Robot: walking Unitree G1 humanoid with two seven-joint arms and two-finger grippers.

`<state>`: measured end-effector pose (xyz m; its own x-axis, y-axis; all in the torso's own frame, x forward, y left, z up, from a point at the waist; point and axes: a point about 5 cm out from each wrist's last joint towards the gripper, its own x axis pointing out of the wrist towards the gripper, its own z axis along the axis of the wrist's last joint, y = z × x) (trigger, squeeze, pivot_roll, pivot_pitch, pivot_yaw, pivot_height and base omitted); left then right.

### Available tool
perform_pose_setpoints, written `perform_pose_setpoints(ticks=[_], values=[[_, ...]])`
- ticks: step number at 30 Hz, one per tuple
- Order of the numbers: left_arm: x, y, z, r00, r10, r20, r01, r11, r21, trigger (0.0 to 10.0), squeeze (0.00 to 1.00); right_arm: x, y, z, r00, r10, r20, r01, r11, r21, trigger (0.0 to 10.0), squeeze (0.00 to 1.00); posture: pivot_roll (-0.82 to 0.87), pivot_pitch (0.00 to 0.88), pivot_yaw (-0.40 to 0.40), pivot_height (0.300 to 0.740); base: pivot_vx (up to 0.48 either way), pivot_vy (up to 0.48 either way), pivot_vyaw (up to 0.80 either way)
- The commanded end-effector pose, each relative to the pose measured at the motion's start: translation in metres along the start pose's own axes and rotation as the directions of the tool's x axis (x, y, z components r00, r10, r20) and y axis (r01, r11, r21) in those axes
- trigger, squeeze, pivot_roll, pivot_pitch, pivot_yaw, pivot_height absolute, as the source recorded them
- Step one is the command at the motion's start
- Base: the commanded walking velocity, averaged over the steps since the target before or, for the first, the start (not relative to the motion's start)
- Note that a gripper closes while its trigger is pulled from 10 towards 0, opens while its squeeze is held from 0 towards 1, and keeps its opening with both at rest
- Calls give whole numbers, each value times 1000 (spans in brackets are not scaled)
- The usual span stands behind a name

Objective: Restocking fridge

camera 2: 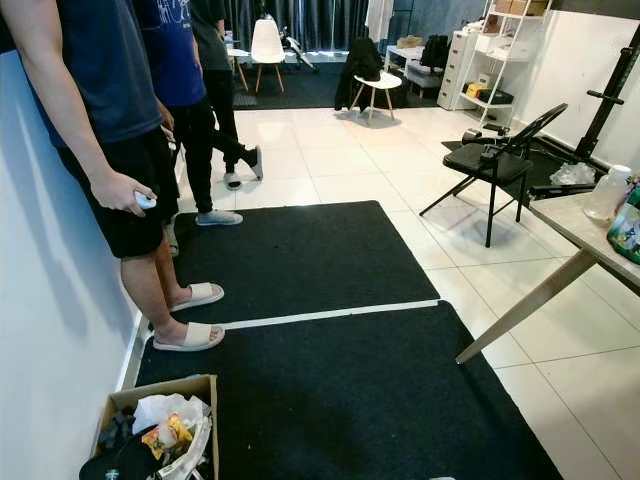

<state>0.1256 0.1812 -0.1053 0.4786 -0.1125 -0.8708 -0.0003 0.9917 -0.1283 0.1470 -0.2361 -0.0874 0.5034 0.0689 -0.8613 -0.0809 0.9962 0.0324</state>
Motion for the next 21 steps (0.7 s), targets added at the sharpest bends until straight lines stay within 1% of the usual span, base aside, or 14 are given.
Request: perform_pose_setpoints(ticks=[1, 4, 8, 21], values=[[0, -3, -6, 1000, -6, -18, 6, 1000, -2, 10000, 0, -1, -2, -3, 1000, -6, -11, 6, 1000, -1, 10000, 0, -82, 38, -7, 740, 0, 0, 0], [-1, -2, -6, 1000, -6, -20, 6, 1000, -2, 10000, 0, -1, -3, -4, 1000, -15, -21, 15, 1000, 9, 10000, 0, -83, 39, -5, 740, 0, 0, 0], [-1, -2, -7, 1000, -5, -21, 5, 1000, -1, 10000, 0, -1, -2, -5, 999, -13, -35, 13, 1000, 2, 10000, 0, -83, 39, -5, 740, 0, 0, -800], [-1, -3, -7, 1000, -7, -24, 7, 1000, 5, 10000, 0, -1, -3, -5, 999, -21, -42, 20, 1000, -5, 10000, 0, -84, 36, -9, 740, 316, 0, -800]])
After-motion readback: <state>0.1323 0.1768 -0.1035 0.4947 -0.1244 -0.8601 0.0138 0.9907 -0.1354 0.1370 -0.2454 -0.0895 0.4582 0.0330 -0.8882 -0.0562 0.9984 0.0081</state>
